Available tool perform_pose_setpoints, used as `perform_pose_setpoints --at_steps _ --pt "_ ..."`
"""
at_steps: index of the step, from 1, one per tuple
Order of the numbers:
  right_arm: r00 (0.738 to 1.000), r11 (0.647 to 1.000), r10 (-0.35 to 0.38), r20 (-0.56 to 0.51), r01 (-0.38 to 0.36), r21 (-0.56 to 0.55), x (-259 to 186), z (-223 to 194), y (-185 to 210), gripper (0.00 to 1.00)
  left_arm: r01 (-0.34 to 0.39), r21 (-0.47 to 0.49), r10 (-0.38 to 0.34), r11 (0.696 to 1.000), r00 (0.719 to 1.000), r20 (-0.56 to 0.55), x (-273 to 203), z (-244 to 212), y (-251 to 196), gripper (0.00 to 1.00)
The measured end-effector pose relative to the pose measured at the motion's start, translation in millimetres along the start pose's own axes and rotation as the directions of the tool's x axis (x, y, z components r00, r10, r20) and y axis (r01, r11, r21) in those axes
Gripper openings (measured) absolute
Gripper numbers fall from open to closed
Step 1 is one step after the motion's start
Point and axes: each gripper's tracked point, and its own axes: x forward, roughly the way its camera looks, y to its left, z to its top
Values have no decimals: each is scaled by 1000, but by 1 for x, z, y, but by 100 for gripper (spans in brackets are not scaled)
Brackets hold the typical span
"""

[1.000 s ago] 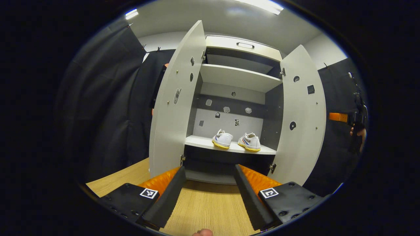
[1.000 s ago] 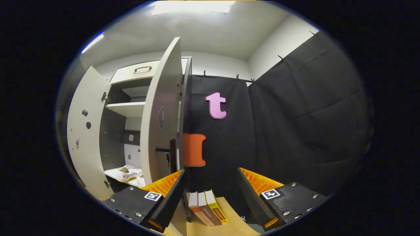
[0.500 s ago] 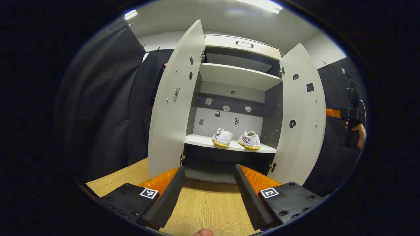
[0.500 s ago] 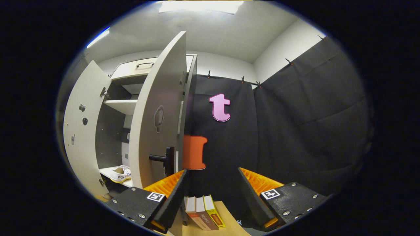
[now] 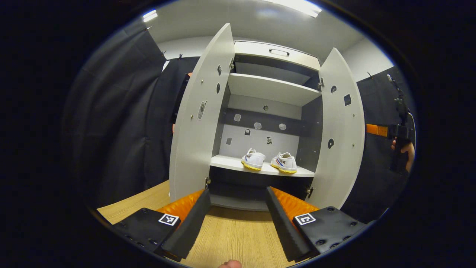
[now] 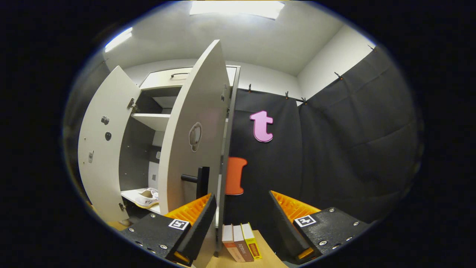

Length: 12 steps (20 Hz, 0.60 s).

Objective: Grab one shoe with the right hand and put it into the shoe cabinet, grab the other shoe with the left hand and put it into the shoe cabinet; then close the right door with the right hand and the left door with the left hand.

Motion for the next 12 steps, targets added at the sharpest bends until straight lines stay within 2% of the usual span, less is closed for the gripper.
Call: perform_pose_setpoints --at_steps 6,7,8,9,12 --pt "994 994 107 9 -107 16 6 2 58 87 -29 5 29 1000 1000 -10 -3 -4 16 97" --pt "992 992 125 8 -125 18 7 2 66 94 -35 4 35 999 999 -10 -5 -4 19 97" --pt "990 990 138 10 -138 15 10 2 74 93 -41 3 41 999 999 -8 -6 -3 22 97" --pt "989 989 147 12 -147 7 12 2 81 86 -48 3 48 999 999 -7 -7 -2 26 97" --pt "988 989 149 32 -149 -11 23 6 98 88 -62 -10 62 998 998 -10 -11 -2 34 97"
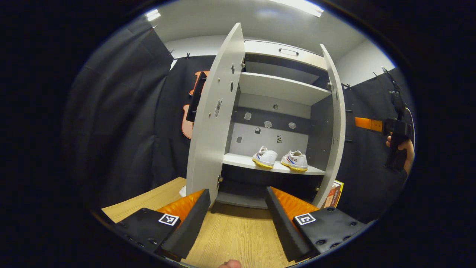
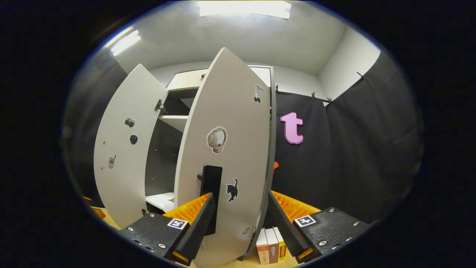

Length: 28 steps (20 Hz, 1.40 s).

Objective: Grab one shoe with the right hand and put it into the shoe cabinet, grab the other shoe with the left hand and put it into the shoe cabinet; then close the right door with the right hand and the left door with the left hand.

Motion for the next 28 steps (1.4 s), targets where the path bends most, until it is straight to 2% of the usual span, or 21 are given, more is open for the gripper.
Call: perform_pose_setpoints --at_steps 1,2,3,9,12,15,19,28 --pt "1000 1000 14 -2 -14 -1 4 -1 8 95 -4 -3 4 1000 1000 -1 -1 0 3 97" --pt "1000 1000 29 -4 -29 6 7 -2 16 96 -9 -3 9 1000 1000 0 -2 1 6 97" --pt "999 999 36 -5 -36 13 11 -3 21 92 -14 0 14 1000 1000 2 -2 3 8 97" --pt "997 996 71 -29 -69 62 33 -15 47 94 -26 19 26 999 1000 9 -6 5 12 97" --pt "996 993 67 -64 -60 99 48 -26 53 94 -25 28 24 999 1000 14 -8 7 14 97" --pt "996 994 51 -75 -44 99 61 -31 51 94 -20 39 20 999 1000 17 -10 8 12 97" --pt "994 992 67 -89 -57 115 77 -35 59 92 -14 44 13 999 1000 22 -9 11 10 97" --pt "993 995 59 -101 -51 80 117 -41 79 91 -11 42 10 999 1000 28 -8 10 12 97"
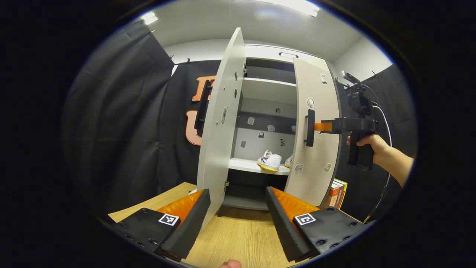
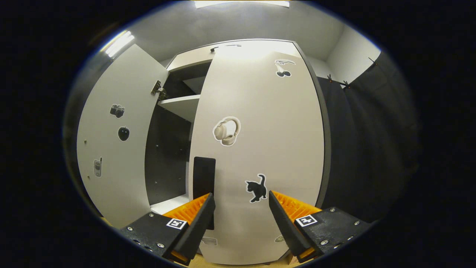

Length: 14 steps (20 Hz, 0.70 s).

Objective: Grab one shoe with the right hand and put it into the shoe cabinet, grab the other shoe with the left hand and put it into the shoe cabinet; then close the right door with the right hand and the left door with the left hand.

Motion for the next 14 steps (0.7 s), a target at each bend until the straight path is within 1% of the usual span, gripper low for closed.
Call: perform_pose_setpoints --at_steps 3,7,10,14 --pt "1000 1000 -1 0 1 16 4 -2 1 91 6 3 -6 1000 1000 0 0 1 0 97" --pt "1000 999 -5 -14 6 53 -1 -5 -6 92 8 -3 -8 1000 1000 3 2 5 0 97" --pt "1000 998 -2 -10 3 65 -21 -5 -11 92 11 5 -11 1000 1000 16 1 11 0 97" --pt "1000 998 5 5 -5 66 -62 -5 -13 92 18 -2 -18 1000 1000 25 3 18 -1 97"
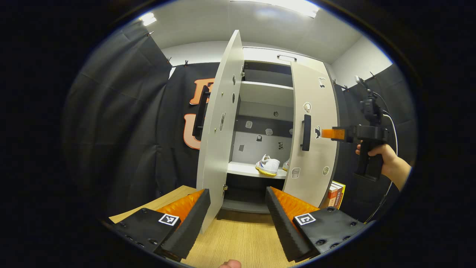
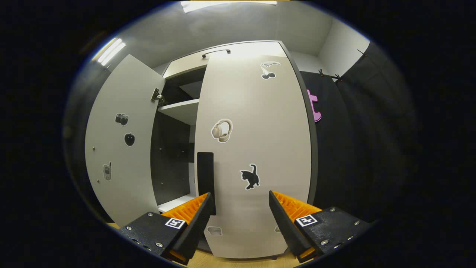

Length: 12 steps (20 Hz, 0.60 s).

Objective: Grab one shoe with the right hand and put it into the shoe cabinet, grab the other shoe with the left hand and put it into the shoe cabinet; then close the right door with the right hand and the left door with the left hand.

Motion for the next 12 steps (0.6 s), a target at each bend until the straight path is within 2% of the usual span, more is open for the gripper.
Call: perform_pose_setpoints --at_steps 6,9,12 --pt "1000 999 2 16 -1 -49 -71 -11 -3 92 3 17 -3 1000 1000 12 -2 8 -2 97" --pt "999 996 -28 25 30 -82 -108 -24 -7 92 5 13 -5 1000 1000 11 -3 11 -5 96" --pt "998 997 -61 31 63 -54 -136 -37 -9 93 13 1 -13 1000 1000 15 -4 15 -9 97"
